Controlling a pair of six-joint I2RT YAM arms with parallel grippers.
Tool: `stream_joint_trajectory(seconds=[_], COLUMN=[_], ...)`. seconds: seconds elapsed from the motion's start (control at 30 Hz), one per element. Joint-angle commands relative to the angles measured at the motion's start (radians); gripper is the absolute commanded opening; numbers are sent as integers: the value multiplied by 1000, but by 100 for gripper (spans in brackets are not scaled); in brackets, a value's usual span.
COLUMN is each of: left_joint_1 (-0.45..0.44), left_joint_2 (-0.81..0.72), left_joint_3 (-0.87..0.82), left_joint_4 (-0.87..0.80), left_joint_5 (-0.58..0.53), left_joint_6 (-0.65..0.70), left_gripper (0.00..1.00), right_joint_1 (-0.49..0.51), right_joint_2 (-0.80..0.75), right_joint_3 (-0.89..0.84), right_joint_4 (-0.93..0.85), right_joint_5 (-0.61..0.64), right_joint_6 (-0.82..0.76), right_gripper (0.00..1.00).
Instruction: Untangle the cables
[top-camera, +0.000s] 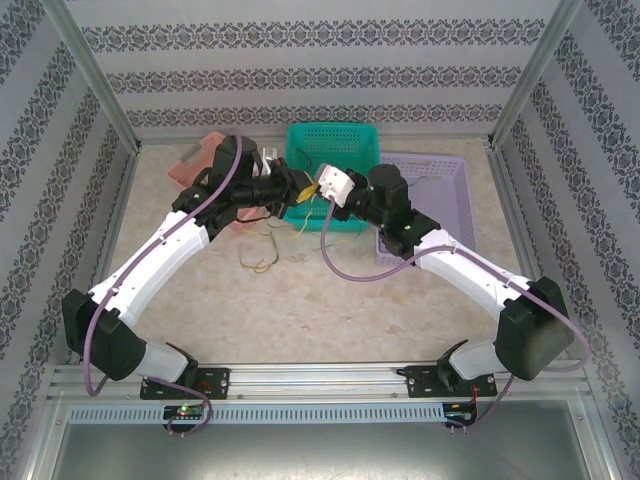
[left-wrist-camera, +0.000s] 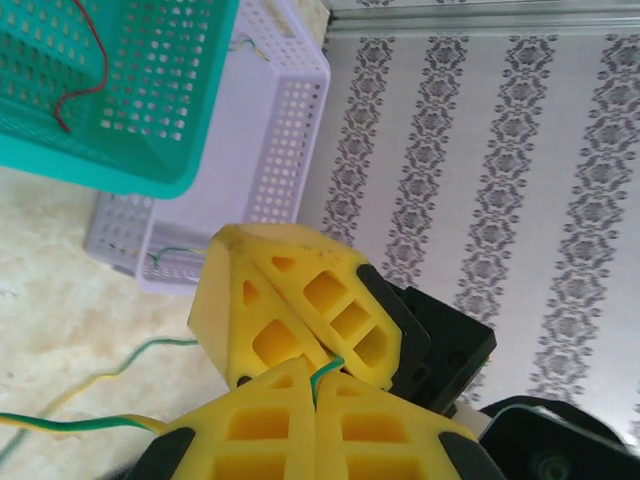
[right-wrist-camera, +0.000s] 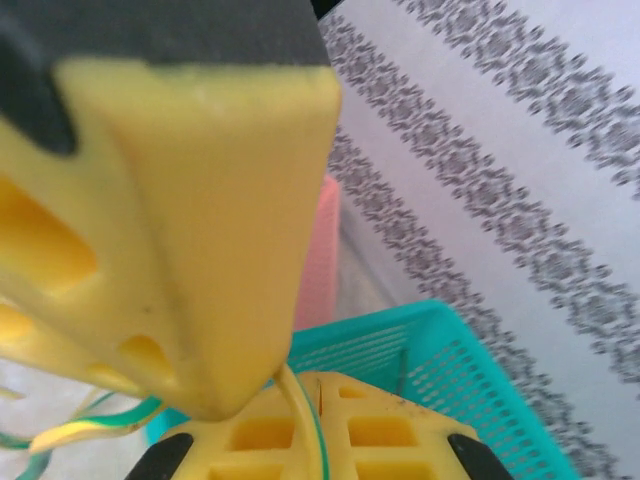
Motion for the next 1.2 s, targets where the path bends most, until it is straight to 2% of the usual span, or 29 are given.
stream_joint_trajectory(seconds=[0.0,0.17,0.2,0.23,0.27,0.3,0.37,0.43,0.47,0.57,0.7,0.77,0.93,1.07,1.17], left_joint_1=[27,44,49,55,62,65,69,71,68,71,71,72,65,35,2], left_joint_2=[-9,-22,-25,-27,-29,-27,-7,22,35,41,51,53,56,31,-2], left_joint_3=[-2,-46,-49,-49,-35,-14,70,162,192,176,146,124,66,-1,-59], left_joint_4=[144,236,236,226,187,137,-15,-172,-226,-198,-115,-59,101,186,248], left_joint_5=[107,123,122,125,126,125,118,88,65,-8,-113,-158,-183,-203,-215], left_joint_6=[-149,-248,-246,-236,-201,-156,15,202,276,377,450,485,534,628,701], left_gripper=[0,0,0,0,0,0,0,0,0,0,0,0,0,0,0], right_joint_1=[-6,-8,-11,-15,-21,-34,-77,-98,-113,-141,-141,-139,-112,-45,-8], right_joint_2=[47,91,90,84,71,52,-7,-65,-91,-136,-176,-204,-237,-176,-100], right_joint_3=[-35,-55,-55,-55,-54,-44,31,103,143,210,183,163,131,200,226], right_joint_4=[83,149,144,138,129,105,-54,-148,-209,-308,-333,-343,-292,-309,-270], right_joint_5=[141,194,185,174,154,113,-29,-41,-86,-181,-264,-238,-126,34,59], right_joint_6=[-142,-242,-245,-242,-223,-179,-25,186,289,583,955,1138,1567,1991,2289], right_gripper=[0,0,4,14,30,40,53,68,71,71,70,68,64,59,53])
